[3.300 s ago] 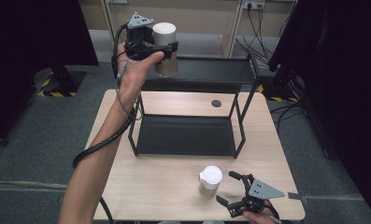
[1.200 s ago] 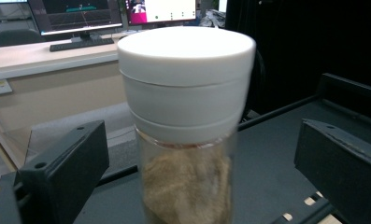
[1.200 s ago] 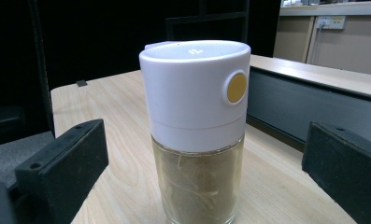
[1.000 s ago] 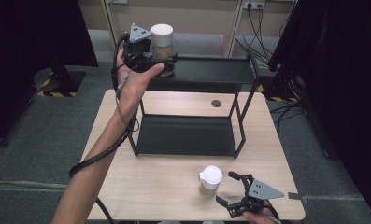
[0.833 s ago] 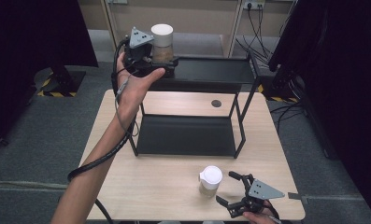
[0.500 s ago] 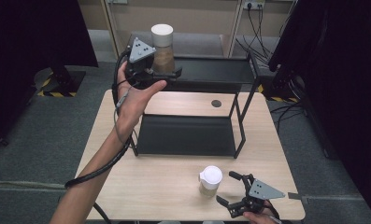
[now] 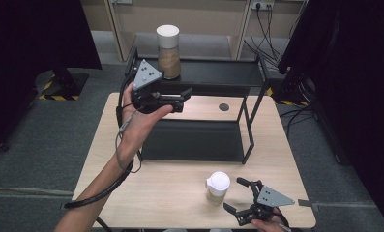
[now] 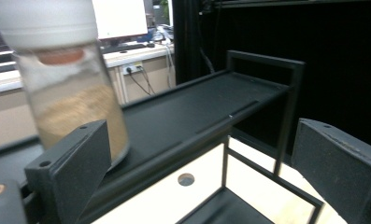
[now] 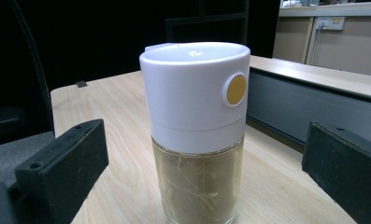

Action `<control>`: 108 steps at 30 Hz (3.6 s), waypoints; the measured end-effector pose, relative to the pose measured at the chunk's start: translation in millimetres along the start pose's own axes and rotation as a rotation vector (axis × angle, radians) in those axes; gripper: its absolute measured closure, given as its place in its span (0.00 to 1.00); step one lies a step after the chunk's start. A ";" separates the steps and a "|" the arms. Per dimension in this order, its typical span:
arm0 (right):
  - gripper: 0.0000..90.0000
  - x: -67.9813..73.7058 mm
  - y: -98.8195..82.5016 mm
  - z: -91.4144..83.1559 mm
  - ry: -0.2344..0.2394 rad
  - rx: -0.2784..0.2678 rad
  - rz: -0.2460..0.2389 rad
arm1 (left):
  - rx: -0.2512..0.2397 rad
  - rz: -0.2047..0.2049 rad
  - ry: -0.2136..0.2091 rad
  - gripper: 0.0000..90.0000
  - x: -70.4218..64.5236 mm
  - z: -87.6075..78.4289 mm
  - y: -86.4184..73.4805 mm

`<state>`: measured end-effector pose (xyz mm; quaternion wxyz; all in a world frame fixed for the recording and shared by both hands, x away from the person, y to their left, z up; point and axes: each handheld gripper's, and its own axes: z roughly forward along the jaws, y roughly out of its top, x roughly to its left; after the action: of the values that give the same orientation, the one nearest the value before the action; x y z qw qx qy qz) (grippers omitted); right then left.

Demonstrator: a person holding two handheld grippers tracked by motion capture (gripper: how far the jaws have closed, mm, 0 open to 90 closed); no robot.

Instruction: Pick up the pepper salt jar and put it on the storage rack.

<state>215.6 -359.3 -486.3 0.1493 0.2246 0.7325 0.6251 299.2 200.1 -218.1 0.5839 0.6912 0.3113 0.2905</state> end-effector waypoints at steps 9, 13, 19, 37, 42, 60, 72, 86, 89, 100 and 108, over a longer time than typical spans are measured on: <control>0.01 0.3 0.2 0.1 0.002 0.000 -0.001 | -0.010 0.017 -0.047 0.05 -10.4 -11.4 -20.4; 0.01 0.6 0.4 0.0 0.002 -0.001 -0.002 | -0.011 0.020 -0.066 0.05 -13.3 -15.5 -30.6; 0.01 0.5 0.4 0.0 0.002 0.000 -0.002 | -0.003 0.016 -0.081 0.05 -16.6 -18.6 -46.6; 0.01 0.8 0.6 -0.1 0.000 -0.004 0.000 | -0.002 0.020 -0.130 0.05 -31.3 -28.5 -84.7; 0.01 0.8 0.7 0.5 0.002 -0.003 -0.001 | 0.002 0.008 -0.149 0.05 -32.8 -29.7 -97.7; 0.01 0.9 0.6 -0.1 -0.002 -0.005 0.000 | -0.001 0.010 -0.147 0.04 -40.5 -37.8 -141.1; 0.01 1.1 0.7 -0.1 -0.002 -0.005 0.000 | 0.004 -0.026 -0.141 0.04 -43.4 -43.7 -175.5; 0.01 1.6 0.7 -0.7 -0.004 -0.007 0.000 | 0.015 -0.032 -0.146 0.04 -47.3 -44.5 -205.5; 0.01 1.7 0.6 -1.1 -0.006 -0.009 0.000 | 0.016 -0.031 -0.155 0.04 -48.8 -43.6 -211.8; 0.01 2.8 0.8 -1.5 -0.011 -0.009 0.001 | 0.007 -0.043 -0.166 0.04 -52.9 -46.4 -237.4; 0.01 3.0 0.7 -1.7 -0.012 -0.012 0.001 | 0.014 -0.051 -0.167 0.04 -55.1 -47.8 -253.3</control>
<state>212.3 -359.1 -485.1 0.1547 0.2279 0.7277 0.6281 204.4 219.2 -463.2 0.6101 0.7090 0.2810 0.2147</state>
